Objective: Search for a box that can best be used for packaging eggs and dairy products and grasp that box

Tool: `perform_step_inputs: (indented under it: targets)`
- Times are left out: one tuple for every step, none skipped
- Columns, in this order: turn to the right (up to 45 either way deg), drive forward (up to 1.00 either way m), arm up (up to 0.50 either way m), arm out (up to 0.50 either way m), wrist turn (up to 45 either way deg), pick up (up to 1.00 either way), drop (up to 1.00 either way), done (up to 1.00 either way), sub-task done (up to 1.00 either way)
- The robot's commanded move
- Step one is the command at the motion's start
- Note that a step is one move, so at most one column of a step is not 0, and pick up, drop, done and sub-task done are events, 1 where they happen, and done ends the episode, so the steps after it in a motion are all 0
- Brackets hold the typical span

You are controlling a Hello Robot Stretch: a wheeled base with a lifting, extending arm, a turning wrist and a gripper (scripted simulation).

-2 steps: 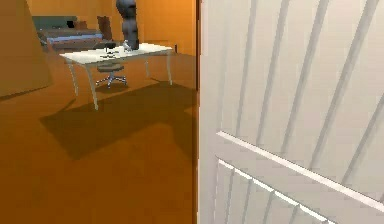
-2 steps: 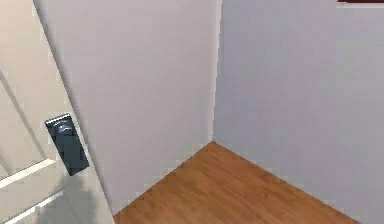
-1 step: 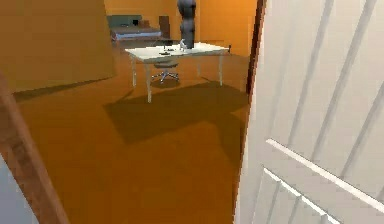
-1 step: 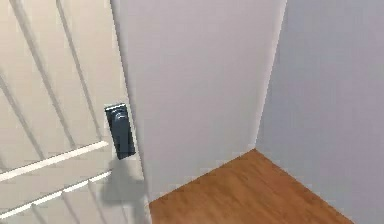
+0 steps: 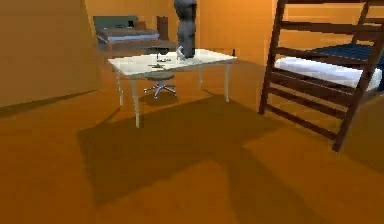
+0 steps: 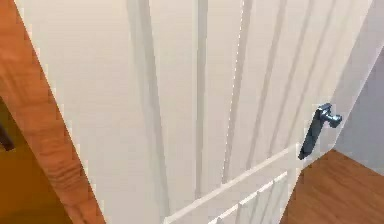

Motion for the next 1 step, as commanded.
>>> perform_step_inputs:
  targets:
    - [-30.0,0.00,0.00,0.00,0.0,0.00,0.00,0.00,0.00]
